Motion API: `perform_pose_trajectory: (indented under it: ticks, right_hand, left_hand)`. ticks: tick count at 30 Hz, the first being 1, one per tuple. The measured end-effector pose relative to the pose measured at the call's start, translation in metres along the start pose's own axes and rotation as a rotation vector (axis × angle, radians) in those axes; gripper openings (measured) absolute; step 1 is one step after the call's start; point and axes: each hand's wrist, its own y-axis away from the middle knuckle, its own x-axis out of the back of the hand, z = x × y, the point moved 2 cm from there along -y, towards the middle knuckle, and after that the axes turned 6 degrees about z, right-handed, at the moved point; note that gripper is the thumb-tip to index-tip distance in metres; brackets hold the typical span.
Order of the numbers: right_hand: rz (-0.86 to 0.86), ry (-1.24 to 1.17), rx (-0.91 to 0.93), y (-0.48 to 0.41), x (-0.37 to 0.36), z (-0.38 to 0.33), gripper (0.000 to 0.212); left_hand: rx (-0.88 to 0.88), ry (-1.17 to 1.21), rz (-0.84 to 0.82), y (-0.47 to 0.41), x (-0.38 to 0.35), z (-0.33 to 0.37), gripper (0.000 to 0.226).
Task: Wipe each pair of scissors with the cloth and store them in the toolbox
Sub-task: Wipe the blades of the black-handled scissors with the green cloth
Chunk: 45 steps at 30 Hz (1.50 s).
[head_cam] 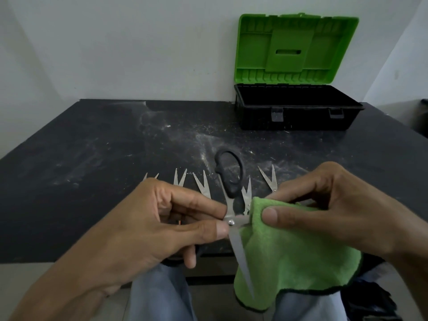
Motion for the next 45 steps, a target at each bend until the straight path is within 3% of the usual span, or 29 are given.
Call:
perform_pose_trajectory:
  ticks: [12, 26, 30, 36, 41, 45]
  right_hand:
    - [-0.038, 0.014, -0.009, -0.002, -0.014, -0.004, 0.015]
    - [-0.045, 0.012, -0.015, 0.0, -0.006, -0.007, 0.018]
    - [0.028, 0.018, -0.038, 0.0, 0.008, -0.002, 0.018]
    - [-0.01, 0.036, -0.006, -0.002, -0.011, -0.007, 0.021]
    - [0.041, 0.033, -0.009, 0.0, 0.003, -0.006, 0.021]
    - [0.087, -0.014, 0.002, -0.003, -0.001, -0.005, 0.019]
  left_hand:
    - [0.02, -0.004, -0.058, -0.001, 0.003, -0.007, 0.028]
    - [0.043, 0.072, -0.084, -0.008, -0.003, -0.003, 0.02]
    - [0.037, 0.077, -0.027, -0.007, 0.005, -0.004, 0.02]
    - [0.002, 0.039, -0.105, -0.013, -0.008, -0.003, 0.019]
    - [0.007, 0.056, -0.002, -0.008, 0.005, 0.001, 0.018]
    - [0.001, 0.065, -0.017, -0.009, 0.002, 0.001, 0.018]
